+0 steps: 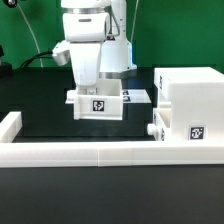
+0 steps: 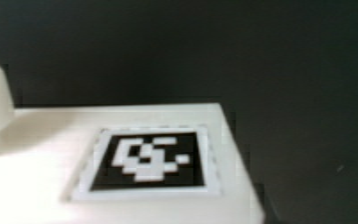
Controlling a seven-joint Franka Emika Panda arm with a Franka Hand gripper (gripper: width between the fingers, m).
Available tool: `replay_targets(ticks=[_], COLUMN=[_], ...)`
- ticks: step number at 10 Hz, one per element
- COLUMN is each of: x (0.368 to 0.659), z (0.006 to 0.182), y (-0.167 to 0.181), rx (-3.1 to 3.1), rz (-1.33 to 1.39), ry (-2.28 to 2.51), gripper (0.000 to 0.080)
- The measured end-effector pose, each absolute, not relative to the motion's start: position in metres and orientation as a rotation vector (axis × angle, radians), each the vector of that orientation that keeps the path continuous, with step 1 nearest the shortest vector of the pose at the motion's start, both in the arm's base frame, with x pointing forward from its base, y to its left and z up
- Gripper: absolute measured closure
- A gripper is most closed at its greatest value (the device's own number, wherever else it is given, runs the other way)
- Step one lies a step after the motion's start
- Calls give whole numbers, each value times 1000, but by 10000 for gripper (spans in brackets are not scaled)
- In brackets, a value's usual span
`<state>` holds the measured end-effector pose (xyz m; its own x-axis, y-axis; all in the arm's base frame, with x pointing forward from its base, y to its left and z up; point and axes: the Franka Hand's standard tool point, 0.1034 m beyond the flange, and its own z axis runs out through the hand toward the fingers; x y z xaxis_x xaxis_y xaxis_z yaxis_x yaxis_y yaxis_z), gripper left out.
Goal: Assemble drawer
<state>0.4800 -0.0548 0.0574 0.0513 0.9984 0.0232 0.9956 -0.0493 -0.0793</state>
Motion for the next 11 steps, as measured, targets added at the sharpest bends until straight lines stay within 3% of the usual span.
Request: replay_targets(ticks=[2,8,11], x=[511,511,528], z=[65,62,65], y=[-39,-39,-30], rx=[-2235,-2234,-2228], rz=[20,-2,-10], ry=[-2125,-2145,-2143], gripper=[758,758,757])
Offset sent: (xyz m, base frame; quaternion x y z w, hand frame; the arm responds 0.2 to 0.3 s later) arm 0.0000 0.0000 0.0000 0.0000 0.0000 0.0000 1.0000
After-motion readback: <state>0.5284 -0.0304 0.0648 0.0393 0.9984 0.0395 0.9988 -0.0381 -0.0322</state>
